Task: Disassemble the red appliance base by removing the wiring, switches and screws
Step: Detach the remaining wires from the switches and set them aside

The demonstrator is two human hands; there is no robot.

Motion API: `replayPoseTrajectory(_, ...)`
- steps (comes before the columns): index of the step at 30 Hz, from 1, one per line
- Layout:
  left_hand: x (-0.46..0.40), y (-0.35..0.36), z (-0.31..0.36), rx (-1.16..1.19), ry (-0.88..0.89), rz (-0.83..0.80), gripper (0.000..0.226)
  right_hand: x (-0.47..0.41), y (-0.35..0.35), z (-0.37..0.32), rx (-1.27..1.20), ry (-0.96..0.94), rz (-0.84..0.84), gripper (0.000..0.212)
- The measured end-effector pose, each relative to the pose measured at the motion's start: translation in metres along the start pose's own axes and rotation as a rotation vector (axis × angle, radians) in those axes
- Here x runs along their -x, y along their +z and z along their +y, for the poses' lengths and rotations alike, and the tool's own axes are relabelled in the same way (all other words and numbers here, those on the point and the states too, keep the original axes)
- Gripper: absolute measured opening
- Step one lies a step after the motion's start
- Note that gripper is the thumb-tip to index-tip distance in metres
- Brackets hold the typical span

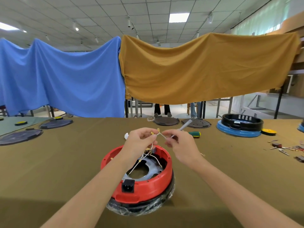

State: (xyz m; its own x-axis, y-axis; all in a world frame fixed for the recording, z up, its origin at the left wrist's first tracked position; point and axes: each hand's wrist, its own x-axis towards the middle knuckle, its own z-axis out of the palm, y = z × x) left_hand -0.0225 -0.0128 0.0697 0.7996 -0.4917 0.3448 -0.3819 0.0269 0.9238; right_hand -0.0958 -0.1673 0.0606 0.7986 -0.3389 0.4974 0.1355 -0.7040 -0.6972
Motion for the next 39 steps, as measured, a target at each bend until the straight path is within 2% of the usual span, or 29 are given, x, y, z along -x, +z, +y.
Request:
replayPoseTrajectory(3,-0.004,-0.002,-0.006,0.040,-0.060,-0.069,0.021,-0.003,-0.003,0.012,-0.099,0.072,0.047,0.026)
replayPoseTrajectory(4,-0.006,-0.005,-0.008,-0.016,-0.054,-0.081,0.025,-0.006,-0.006,0.017,-0.140,0.104,0.061,0.025)
replayPoseTrajectory(8,-0.013,-0.043,-0.025,-0.767,0.096,-0.086,0.040,-0.020,-0.022,0.053,-0.226,0.286,0.153,0.025)
replayPoseTrajectory(9,-0.014,-0.055,-0.031,-0.887,0.073,-0.102,0.046,-0.023,-0.024,0.065,-0.255,0.354,0.186,0.024)
replayPoseTrajectory(11,-0.014,-0.073,-0.043,-0.977,-0.027,-0.123,0.051,-0.030,-0.026,0.089,-0.284,0.483,0.227,0.023)
replayPoseTrajectory(14,-0.018,-0.082,-0.046,-0.896,-0.106,-0.132,0.051,-0.037,-0.020,0.117,-0.233,0.588,0.228,0.023)
replayPoseTrajectory(19,-0.031,-0.081,-0.045,-0.949,-0.125,-0.119,0.067,-0.044,-0.016,0.134,0.087,0.518,0.250,0.024)
replayPoseTrajectory(26,-0.035,-0.082,-0.050,-0.983,-0.110,-0.119,0.071,-0.032,-0.013,0.128,0.045,0.310,0.344,0.025)
replayPoseTrajectory(30,-0.037,-0.081,-0.051,-1.020,-0.123,-0.155,0.068,-0.027,-0.001,0.113,0.113,0.204,0.119,0.027)
replayPoseTrajectory(32,-0.037,-0.084,-0.050,-0.939,-0.139,-0.197,0.060,-0.028,0.008,0.105,0.137,0.147,0.030,0.026)
replayPoseTrajectory(35,-0.029,-0.086,-0.048,-0.675,-0.165,-0.204,0.053,-0.032,0.019,0.101,0.140,0.113,0.020,0.024)
replayPoseTrajectory(39,-0.024,-0.083,-0.054,-0.503,-0.225,-0.117,0.064,-0.030,0.022,0.117,0.138,0.268,-0.018,0.022)
